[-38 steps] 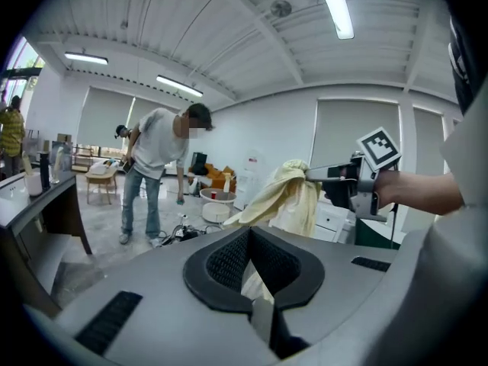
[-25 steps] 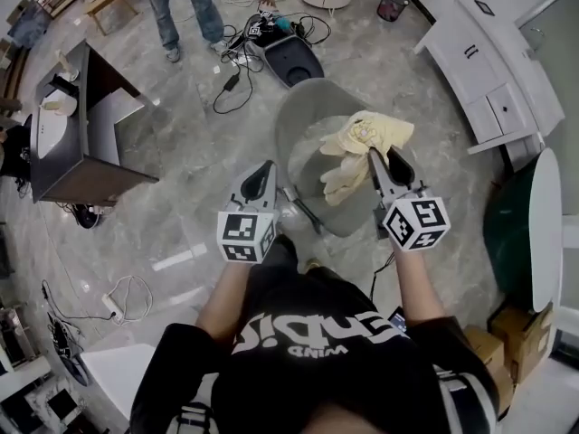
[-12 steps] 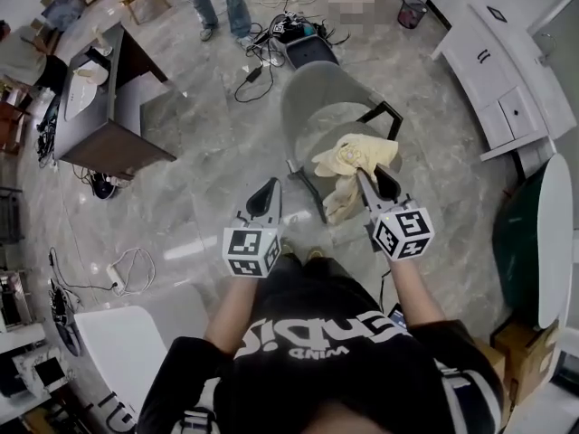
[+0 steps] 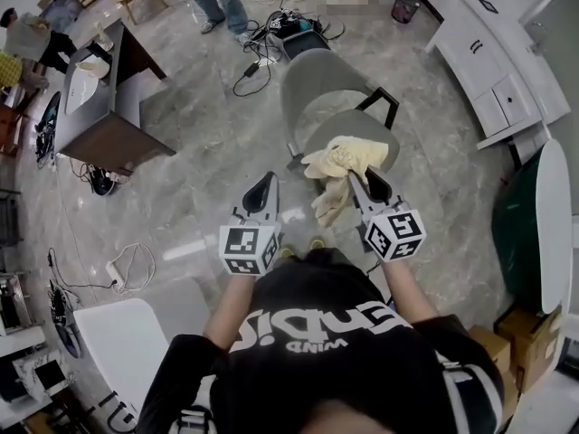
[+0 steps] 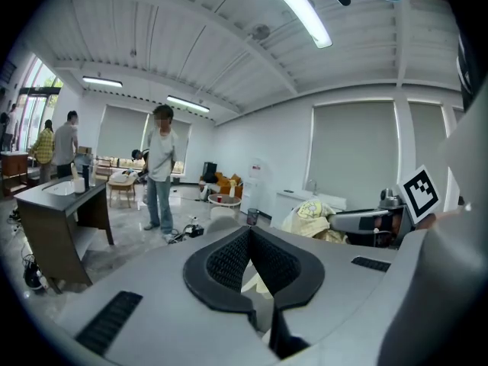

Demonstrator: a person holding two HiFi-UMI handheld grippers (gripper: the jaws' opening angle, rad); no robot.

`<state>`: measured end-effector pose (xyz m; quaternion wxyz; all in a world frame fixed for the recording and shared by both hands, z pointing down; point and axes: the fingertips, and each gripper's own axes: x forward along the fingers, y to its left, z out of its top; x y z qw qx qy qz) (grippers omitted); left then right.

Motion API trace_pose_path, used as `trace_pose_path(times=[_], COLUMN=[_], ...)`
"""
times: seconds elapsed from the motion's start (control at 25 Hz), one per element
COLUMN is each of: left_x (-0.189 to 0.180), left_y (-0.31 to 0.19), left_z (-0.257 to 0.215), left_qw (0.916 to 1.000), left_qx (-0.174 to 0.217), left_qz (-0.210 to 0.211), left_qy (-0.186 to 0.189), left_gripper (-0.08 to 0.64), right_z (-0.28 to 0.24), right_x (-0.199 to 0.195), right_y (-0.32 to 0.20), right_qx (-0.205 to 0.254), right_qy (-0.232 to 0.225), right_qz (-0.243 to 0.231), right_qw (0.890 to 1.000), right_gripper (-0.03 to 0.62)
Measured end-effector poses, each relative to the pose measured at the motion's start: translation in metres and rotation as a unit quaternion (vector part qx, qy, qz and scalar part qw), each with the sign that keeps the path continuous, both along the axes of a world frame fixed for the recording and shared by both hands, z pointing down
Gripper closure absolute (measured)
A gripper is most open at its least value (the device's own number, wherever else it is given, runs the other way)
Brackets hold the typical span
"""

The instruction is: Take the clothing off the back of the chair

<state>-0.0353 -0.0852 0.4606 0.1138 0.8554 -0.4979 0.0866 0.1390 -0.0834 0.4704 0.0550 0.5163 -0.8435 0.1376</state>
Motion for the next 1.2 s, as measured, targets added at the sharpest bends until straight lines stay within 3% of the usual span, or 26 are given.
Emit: trace_pose_path(times=[0.44,1.2], left_x=[-0.014,-0.004], left_y=[0.018,0.017], left_z=[0.001,-0.004], left_qw=[0.9999,0.9999], left_qx=[0.004,0.007], left_qz=[0.001,0.009], left_qy=[0.010,0.009], left_gripper=[0.545,0.545], right_z=[0.000,0.002], right_x=[-0.026,-0.029], right_y=[0.025,0.025], right_qx=[0.015,0.009], right_qy=[-0.002,0.005], right_qz=[-0.003,-0.015], right_qw=[1.000,1.000], right_gripper=[0.476,0.476])
